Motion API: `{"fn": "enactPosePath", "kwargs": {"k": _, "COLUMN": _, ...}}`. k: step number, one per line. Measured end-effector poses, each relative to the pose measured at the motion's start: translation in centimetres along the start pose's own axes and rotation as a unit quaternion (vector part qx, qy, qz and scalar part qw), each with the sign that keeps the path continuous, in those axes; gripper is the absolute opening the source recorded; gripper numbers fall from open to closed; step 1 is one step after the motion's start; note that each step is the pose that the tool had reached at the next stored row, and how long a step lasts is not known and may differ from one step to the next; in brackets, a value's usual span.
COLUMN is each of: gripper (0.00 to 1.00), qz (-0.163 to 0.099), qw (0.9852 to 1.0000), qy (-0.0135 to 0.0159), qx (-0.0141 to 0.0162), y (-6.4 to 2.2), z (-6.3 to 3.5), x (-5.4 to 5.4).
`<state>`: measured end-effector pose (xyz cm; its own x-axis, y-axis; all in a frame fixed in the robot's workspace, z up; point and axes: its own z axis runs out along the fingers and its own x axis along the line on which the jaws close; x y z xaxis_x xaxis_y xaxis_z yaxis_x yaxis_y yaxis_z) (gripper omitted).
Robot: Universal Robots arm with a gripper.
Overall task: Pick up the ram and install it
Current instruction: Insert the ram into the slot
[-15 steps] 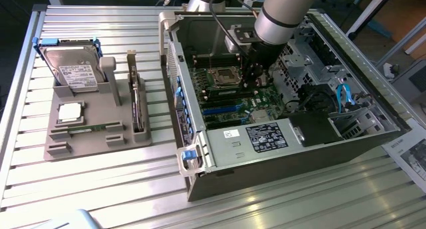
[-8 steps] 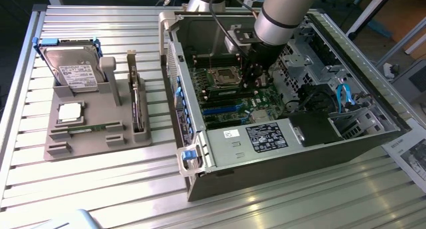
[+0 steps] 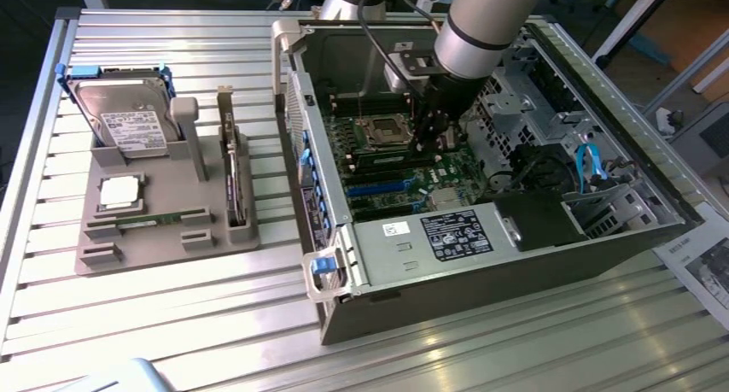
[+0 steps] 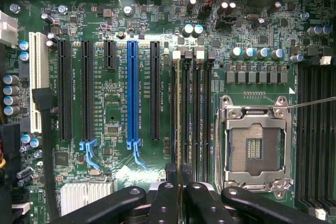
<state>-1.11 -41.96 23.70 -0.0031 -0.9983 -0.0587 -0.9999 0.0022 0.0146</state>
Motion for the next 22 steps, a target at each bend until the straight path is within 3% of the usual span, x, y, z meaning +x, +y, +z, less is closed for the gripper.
{"fn": "enactPosePath", "kwargs": {"k": 22, "gripper": 0.12, "qz": 0.015, "qw": 0.9999, "qy": -0.0003, "qx": 0.0009, "y": 0.0, "z": 0.02, "x": 0.0}}
